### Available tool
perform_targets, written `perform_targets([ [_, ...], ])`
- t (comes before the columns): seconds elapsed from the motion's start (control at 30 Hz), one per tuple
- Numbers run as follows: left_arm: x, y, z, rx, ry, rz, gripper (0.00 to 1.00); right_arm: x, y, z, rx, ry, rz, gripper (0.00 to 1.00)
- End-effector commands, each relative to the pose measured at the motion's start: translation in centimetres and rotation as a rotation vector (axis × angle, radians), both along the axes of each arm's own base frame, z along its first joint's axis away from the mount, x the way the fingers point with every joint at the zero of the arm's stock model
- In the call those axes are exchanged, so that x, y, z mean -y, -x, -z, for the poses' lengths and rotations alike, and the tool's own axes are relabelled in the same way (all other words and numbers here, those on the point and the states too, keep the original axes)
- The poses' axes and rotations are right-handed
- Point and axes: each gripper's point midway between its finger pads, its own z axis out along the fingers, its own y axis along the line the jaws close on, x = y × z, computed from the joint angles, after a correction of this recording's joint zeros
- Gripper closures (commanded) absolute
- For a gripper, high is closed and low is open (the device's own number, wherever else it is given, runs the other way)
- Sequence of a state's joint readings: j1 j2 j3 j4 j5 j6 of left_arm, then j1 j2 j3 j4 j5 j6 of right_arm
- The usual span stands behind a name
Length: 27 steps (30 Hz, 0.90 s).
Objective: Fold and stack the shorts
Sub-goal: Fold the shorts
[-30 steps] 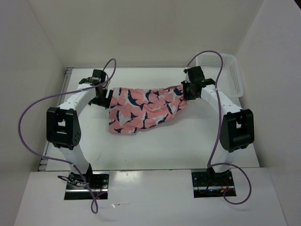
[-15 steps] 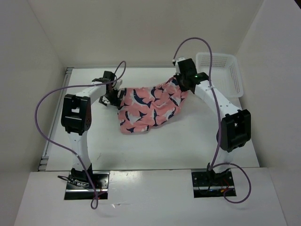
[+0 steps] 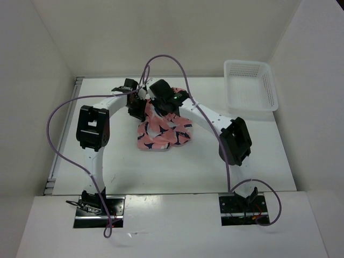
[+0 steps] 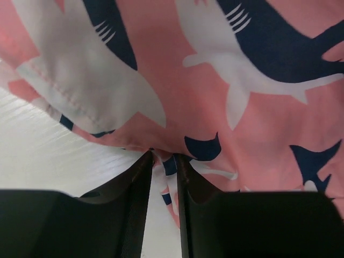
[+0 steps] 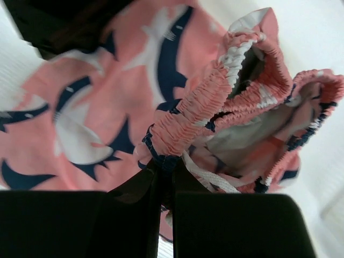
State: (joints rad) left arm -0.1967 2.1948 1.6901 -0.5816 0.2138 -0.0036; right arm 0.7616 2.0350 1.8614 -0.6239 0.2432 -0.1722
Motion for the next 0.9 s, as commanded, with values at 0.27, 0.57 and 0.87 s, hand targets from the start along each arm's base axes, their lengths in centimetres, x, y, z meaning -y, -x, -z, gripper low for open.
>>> perform_targets([
  [0.27,0.3,2.2,2.9,-0.141,0.138,0.018,0.69,-12.5,4.2,-0.9,-0.064,-0.188,-0.267,1.00],
  [0.57,-1.6,1.9,3.4,-0.135,0.054,-0.023,0.59,-13.5,7.7,-1.5,-0.159,-0.246,-0.403,0.14],
  [0.87,-13.9,-4.1,-4.3,0.141,-0.216,-0.313,0.26,-9.5,8.1,-10.0,0.026,-0.279,-0.386,0.11],
])
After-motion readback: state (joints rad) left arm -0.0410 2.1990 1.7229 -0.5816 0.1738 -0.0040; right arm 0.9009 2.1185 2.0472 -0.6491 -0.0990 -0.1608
